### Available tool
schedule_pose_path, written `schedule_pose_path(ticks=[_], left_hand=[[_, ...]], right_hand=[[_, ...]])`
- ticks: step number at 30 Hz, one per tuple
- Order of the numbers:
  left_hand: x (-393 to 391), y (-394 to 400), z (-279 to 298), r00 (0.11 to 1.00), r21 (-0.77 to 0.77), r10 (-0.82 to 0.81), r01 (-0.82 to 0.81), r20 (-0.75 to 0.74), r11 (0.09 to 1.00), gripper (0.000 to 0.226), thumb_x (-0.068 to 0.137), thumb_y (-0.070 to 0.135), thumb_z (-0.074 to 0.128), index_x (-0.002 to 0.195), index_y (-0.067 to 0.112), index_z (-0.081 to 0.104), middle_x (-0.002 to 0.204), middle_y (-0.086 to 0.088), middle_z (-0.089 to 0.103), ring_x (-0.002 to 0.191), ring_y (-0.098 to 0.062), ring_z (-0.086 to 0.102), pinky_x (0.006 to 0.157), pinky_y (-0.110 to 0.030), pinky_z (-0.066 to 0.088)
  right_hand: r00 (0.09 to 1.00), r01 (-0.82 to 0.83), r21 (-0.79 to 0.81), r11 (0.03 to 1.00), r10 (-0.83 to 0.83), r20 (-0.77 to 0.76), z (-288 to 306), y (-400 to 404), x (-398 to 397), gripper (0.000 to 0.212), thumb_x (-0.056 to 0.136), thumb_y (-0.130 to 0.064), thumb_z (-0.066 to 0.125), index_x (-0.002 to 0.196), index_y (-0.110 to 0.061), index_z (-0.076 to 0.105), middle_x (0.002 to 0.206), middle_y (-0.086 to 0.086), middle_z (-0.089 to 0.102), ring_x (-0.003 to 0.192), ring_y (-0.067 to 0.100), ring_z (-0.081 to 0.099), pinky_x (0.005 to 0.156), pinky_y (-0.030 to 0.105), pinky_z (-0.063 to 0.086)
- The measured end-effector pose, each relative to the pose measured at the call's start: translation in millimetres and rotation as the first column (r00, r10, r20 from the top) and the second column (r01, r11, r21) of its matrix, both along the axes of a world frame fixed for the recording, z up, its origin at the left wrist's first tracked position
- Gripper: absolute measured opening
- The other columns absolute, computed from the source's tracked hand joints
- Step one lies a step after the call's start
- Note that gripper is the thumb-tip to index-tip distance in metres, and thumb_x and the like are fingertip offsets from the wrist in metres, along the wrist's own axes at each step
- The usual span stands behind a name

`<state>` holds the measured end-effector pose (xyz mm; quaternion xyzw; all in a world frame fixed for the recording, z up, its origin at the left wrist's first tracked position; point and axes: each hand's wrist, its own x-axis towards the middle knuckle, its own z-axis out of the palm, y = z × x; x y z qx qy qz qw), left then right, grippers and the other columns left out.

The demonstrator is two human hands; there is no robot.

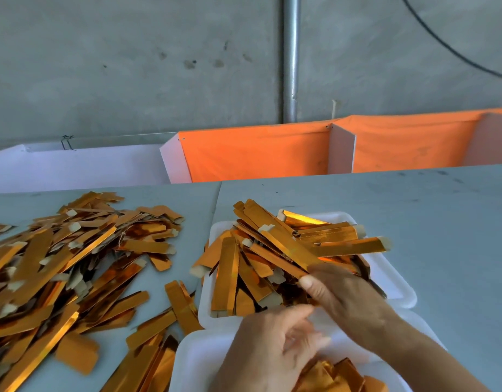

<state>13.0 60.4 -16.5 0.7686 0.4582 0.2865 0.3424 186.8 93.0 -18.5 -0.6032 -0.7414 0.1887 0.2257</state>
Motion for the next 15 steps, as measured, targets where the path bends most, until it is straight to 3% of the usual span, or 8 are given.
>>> schedule_pose_path(ticks=[3,6,8,11,13,15], left_hand=[[-0.5,3.2,-1.4,0.996,0.041,0.089,-0.09,0.029,0.995,0.034,0.089,0.035,0.061,0.122,0.039,0.059,0.098,0.024,0.066,0.094,0.012,0.058,0.086,-0.01,0.047],[-1.7,1.8,0.2,0.985,0.091,0.164,-0.169,0.05,0.982,0.03,0.091,0.029,0.059,0.118,0.042,0.059,0.096,0.026,0.063,0.093,0.015,0.054,0.081,-0.003,0.043],[-1.5,1.6,0.1,0.969,0.097,0.226,-0.235,0.095,0.967,0.033,0.091,0.026,0.058,0.123,0.037,0.058,0.099,0.025,0.062,0.092,0.018,0.054,0.078,0.001,0.04],[-0.8,1.9,3.0,0.916,0.094,0.347,-0.371,0.201,0.924,0.034,0.091,0.025,0.058,0.124,0.034,0.056,0.103,0.024,0.062,0.091,0.022,0.053,0.074,0.003,0.039],[-0.7,2.8,4.4,0.834,0.022,0.415,-0.453,0.363,0.891,0.036,0.087,0.034,0.059,0.122,0.039,0.053,0.104,0.028,0.06,0.091,0.025,0.052,0.072,0.003,0.039],[-1.6,2.9,6.6,0.715,-0.119,0.423,-0.436,0.556,0.892,0.04,0.074,0.046,0.061,0.113,0.042,0.055,0.102,0.029,0.065,0.094,0.02,0.057,0.077,-0.002,0.043]], right_hand=[[0.943,-0.063,-0.065,0.996,0.081,0.322,-8.7,5.4,-6.7,0.076,0.079,-0.07,0.003,0.123,-0.039,0.056,0.144,-0.013,0.04,0.138,0.012,0.029,0.108,0.034,0.031],[0.942,-0.044,-0.038,0.998,0.054,0.331,-8.8,5.7,-9.7,0.075,0.08,-0.069,0.004,0.125,-0.035,0.054,0.141,-0.014,0.043,0.132,0.008,0.036,0.103,0.032,0.039],[0.984,0.021,0.031,0.999,-0.026,0.177,-2.4,2.3,-10.9,0.071,0.082,-0.067,0.013,0.117,-0.028,0.061,0.126,-0.012,0.055,0.114,0.007,0.054,0.091,0.023,0.046],[0.976,0.174,0.226,0.958,-0.137,-0.171,6.7,-2.4,-10.9,0.017,0.093,-0.032,0.055,0.096,-0.025,0.07,0.1,-0.011,0.069,0.085,0.005,0.064,0.073,0.008,0.046],[0.829,0.16,0.061,0.985,-0.1,-0.55,14.1,-7.8,-9.6,0.021,0.091,-0.008,0.061,0.08,-0.023,0.072,0.085,-0.004,0.074,0.082,0.009,0.07,0.076,0.016,0.054],[0.68,-0.095,-0.107,0.99,-0.014,-0.733,23.7,-18.4,-10.8,0.029,0.09,0.004,0.058,0.073,-0.016,0.071,0.081,0.008,0.074,0.083,0.02,0.073,0.073,0.026,0.058]])
